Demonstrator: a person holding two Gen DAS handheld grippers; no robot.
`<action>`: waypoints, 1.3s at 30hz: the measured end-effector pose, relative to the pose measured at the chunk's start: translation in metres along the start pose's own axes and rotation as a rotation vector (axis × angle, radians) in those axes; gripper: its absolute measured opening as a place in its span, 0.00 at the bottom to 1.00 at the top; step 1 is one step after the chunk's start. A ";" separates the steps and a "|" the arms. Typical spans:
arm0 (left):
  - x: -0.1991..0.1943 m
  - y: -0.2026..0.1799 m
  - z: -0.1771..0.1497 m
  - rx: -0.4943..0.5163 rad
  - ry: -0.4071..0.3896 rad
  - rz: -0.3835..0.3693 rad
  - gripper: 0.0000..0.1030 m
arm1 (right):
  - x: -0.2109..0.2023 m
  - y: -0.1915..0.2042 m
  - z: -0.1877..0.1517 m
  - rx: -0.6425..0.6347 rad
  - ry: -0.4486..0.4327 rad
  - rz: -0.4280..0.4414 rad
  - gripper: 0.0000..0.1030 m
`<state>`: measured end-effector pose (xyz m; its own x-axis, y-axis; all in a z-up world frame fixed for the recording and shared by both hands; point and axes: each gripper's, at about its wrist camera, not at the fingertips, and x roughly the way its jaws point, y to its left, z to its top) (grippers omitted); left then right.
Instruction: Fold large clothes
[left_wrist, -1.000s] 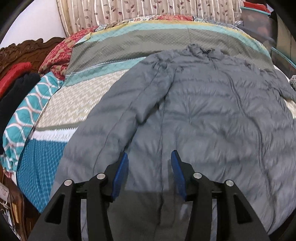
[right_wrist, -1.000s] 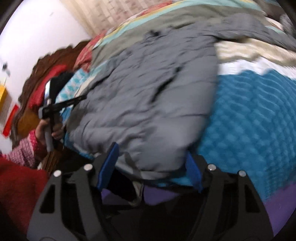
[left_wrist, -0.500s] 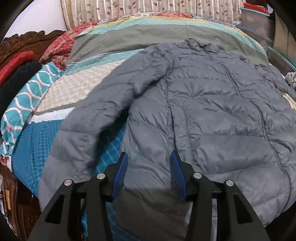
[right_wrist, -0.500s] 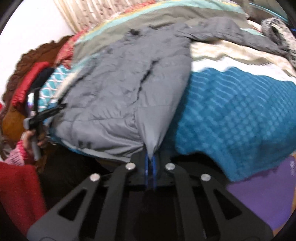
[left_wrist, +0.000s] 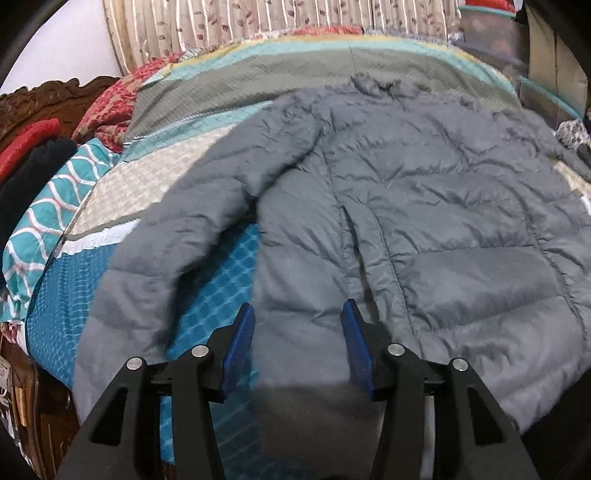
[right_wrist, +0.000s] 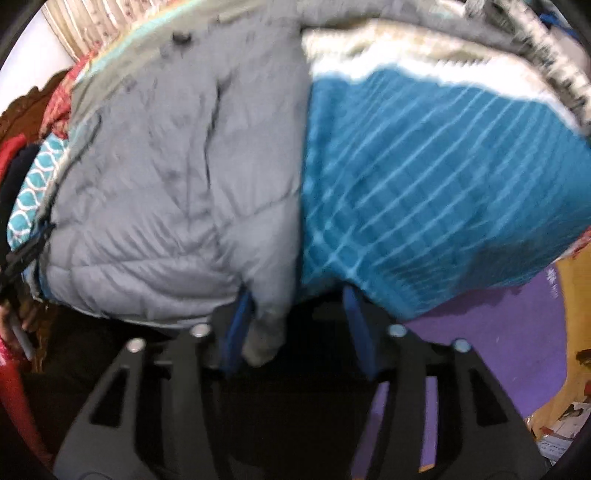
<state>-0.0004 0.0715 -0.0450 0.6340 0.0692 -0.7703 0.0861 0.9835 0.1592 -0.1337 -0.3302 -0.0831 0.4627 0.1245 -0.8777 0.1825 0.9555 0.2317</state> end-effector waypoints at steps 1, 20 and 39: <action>-0.008 0.008 -0.003 -0.015 -0.011 -0.007 0.71 | -0.016 0.000 0.004 0.002 -0.037 -0.010 0.48; -0.066 0.262 -0.125 -0.868 0.006 -0.197 0.51 | 0.034 0.383 0.052 -0.596 0.115 0.653 0.48; -0.007 0.247 -0.113 -0.997 0.013 -0.538 0.99 | 0.147 0.491 0.067 -0.406 0.378 0.559 0.10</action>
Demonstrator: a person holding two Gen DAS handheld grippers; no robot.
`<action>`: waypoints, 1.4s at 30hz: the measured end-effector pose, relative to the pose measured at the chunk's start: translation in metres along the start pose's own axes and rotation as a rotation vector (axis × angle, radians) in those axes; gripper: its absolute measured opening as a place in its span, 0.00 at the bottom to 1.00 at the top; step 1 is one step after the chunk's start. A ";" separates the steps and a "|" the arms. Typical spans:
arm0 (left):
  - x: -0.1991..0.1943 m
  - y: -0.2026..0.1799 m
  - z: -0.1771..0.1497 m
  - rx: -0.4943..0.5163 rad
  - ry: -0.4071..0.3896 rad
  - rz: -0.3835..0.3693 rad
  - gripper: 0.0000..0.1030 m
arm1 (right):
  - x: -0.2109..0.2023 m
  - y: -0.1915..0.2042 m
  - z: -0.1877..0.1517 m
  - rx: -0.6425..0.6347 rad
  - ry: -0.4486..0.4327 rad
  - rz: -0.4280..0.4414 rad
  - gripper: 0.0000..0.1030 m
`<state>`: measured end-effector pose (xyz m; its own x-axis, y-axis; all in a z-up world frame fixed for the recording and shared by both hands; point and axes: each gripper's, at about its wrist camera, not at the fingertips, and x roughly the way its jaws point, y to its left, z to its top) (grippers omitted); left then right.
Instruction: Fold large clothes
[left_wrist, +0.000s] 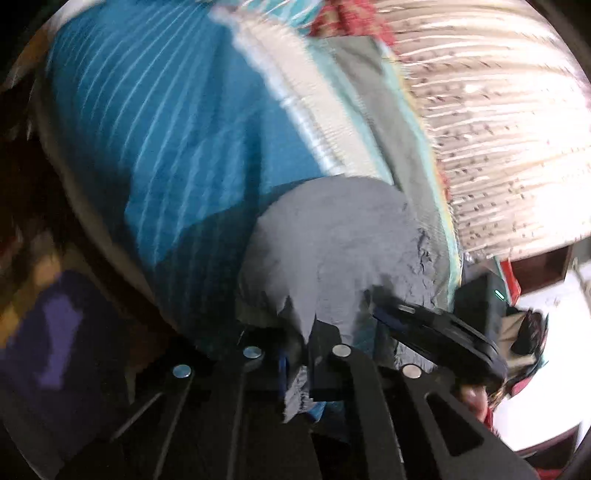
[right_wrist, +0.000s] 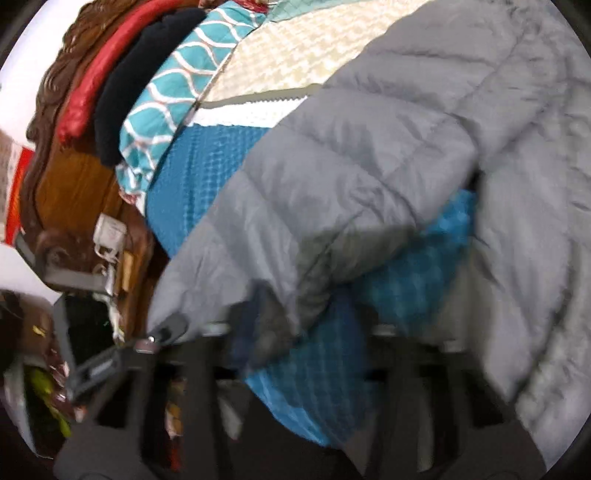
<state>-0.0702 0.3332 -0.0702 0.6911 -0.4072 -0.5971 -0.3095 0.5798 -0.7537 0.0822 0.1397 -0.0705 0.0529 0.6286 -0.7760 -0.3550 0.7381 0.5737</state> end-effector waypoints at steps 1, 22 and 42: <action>-0.007 -0.009 0.006 0.030 -0.015 -0.009 0.99 | 0.006 0.005 0.010 -0.001 -0.004 0.036 0.06; 0.068 -0.016 0.235 0.310 -0.241 0.526 0.99 | 0.145 0.032 0.189 0.128 -0.037 0.142 0.06; 0.066 0.036 0.230 0.137 -0.224 0.526 0.97 | -0.002 -0.139 0.271 0.106 -0.034 -0.343 0.36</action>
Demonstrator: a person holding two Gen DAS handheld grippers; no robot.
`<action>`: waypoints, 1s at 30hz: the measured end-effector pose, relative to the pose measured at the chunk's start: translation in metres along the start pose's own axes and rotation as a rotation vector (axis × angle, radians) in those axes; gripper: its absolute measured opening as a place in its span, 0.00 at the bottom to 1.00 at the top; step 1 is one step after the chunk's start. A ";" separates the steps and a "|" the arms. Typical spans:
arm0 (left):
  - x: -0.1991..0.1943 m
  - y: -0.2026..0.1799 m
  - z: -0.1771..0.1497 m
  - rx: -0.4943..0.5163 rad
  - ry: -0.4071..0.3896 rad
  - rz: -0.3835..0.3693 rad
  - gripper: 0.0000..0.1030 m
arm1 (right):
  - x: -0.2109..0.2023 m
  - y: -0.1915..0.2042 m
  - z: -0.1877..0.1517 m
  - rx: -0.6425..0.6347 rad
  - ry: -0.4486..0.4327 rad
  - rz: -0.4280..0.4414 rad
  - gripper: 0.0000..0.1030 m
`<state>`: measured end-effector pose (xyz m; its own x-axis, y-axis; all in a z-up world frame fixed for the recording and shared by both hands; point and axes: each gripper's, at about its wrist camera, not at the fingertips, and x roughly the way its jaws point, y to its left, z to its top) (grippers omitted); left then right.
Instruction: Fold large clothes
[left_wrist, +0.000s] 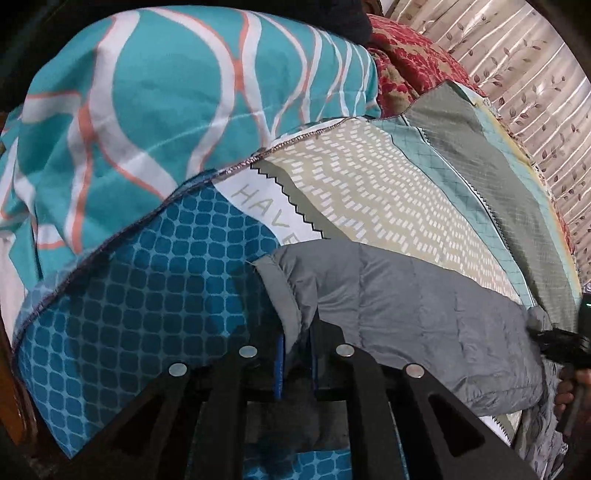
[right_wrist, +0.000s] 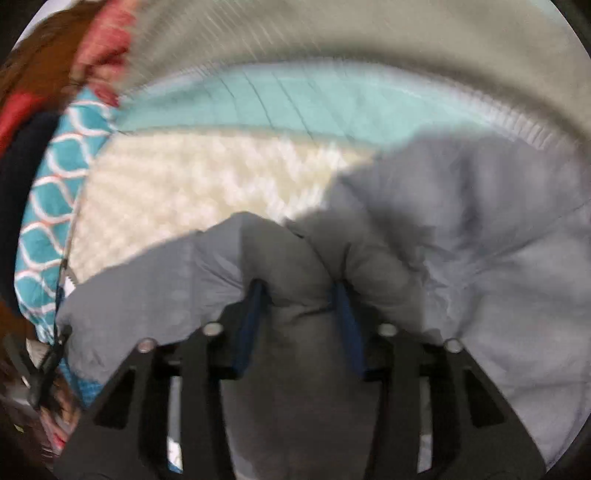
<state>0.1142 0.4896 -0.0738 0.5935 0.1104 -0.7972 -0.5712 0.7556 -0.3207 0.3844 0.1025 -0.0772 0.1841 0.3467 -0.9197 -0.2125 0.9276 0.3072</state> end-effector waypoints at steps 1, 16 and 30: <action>0.001 -0.001 -0.002 0.006 -0.005 0.008 0.97 | 0.004 0.001 0.003 -0.007 -0.011 -0.012 0.36; -0.067 0.026 -0.041 0.119 0.061 -0.002 0.93 | -0.111 0.019 -0.090 -0.270 -0.229 0.039 0.50; -0.147 0.001 -0.165 0.200 0.187 -0.154 0.92 | -0.114 0.099 -0.432 -0.868 -0.044 0.003 0.12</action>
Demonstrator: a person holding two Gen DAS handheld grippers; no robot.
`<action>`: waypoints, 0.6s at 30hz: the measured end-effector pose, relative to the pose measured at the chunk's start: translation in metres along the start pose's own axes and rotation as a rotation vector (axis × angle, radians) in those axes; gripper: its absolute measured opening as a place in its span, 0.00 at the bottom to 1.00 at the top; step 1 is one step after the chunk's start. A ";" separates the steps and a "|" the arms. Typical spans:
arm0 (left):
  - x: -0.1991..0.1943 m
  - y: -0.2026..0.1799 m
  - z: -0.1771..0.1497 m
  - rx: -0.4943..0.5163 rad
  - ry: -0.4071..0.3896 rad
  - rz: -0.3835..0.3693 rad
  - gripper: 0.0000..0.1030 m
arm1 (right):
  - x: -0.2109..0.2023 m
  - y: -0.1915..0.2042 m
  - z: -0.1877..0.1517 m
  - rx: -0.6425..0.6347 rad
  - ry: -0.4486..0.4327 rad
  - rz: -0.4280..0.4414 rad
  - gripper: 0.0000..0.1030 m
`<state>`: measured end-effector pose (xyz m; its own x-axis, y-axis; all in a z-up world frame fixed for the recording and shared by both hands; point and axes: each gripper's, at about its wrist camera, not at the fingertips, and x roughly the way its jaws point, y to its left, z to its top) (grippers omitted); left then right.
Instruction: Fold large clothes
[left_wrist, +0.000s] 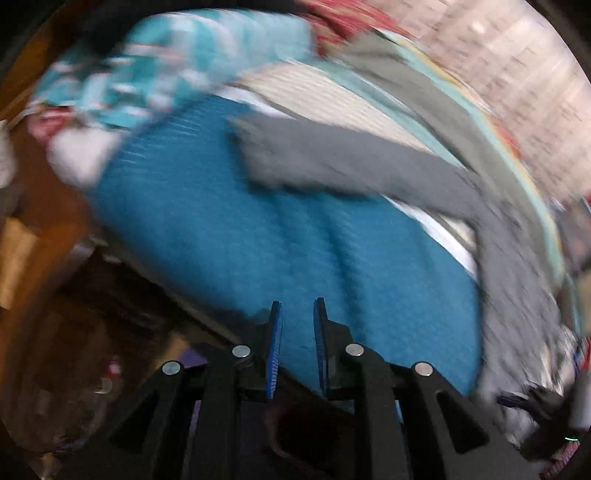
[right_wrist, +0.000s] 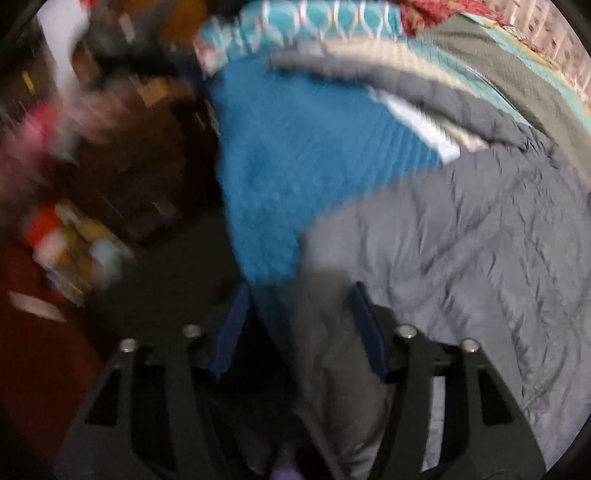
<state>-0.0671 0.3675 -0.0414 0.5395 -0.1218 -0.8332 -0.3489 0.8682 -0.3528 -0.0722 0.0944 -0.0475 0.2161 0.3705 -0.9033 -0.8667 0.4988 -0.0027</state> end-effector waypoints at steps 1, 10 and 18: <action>0.003 -0.015 -0.006 0.019 0.016 -0.044 0.92 | 0.004 -0.009 0.000 0.044 0.013 0.003 0.03; 0.033 -0.138 -0.046 0.155 0.177 -0.423 0.86 | -0.040 -0.141 -0.047 0.735 -0.267 0.577 0.02; 0.048 -0.168 -0.056 0.120 0.249 -0.521 0.65 | -0.023 -0.148 -0.057 0.821 -0.314 0.659 0.02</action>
<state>-0.0256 0.1883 -0.0461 0.4148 -0.6438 -0.6430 0.0106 0.7100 -0.7041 0.0255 -0.0325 -0.0505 0.0264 0.8804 -0.4735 -0.3159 0.4567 0.8316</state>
